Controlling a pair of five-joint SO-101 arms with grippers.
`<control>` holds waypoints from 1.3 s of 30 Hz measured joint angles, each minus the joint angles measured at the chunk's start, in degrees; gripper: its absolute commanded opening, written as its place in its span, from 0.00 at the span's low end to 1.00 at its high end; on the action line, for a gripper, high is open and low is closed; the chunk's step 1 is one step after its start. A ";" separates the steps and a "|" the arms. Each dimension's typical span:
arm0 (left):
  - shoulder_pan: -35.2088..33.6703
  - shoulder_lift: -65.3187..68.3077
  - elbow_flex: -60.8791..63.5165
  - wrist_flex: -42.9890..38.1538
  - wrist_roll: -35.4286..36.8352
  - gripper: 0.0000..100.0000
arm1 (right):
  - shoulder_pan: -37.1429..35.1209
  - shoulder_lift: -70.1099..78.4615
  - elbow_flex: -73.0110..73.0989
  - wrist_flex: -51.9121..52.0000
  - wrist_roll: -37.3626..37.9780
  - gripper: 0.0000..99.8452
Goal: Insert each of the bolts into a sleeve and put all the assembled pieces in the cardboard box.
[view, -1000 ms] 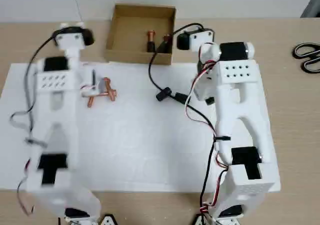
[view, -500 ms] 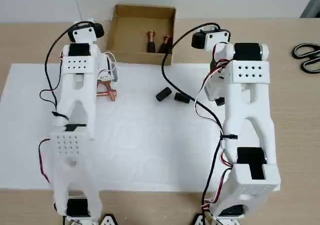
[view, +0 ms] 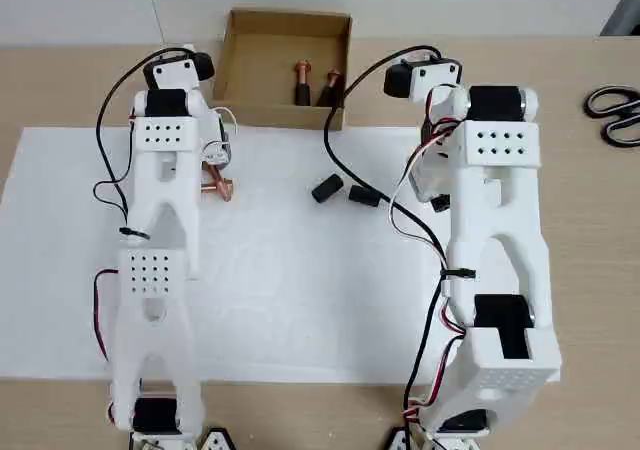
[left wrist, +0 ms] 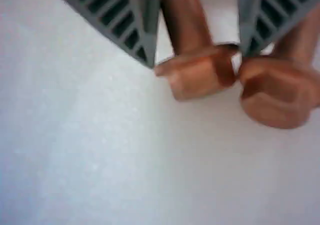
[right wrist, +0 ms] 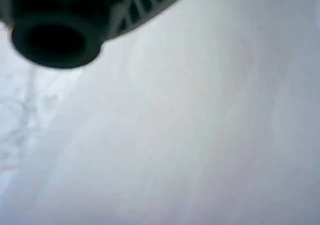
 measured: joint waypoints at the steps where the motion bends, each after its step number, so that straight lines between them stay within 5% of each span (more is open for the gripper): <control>1: 0.18 0.09 -0.09 0.00 0.00 0.09 | 0.00 0.00 0.00 0.00 0.00 0.01; 29: 3.08 0.35 -0.53 1.41 0.18 0.08 | 0.00 0.00 0.00 0.00 0.00 0.01; 39: 3.16 0.70 -0.53 1.32 0.18 0.01 | 0.00 0.00 0.00 0.00 0.00 0.01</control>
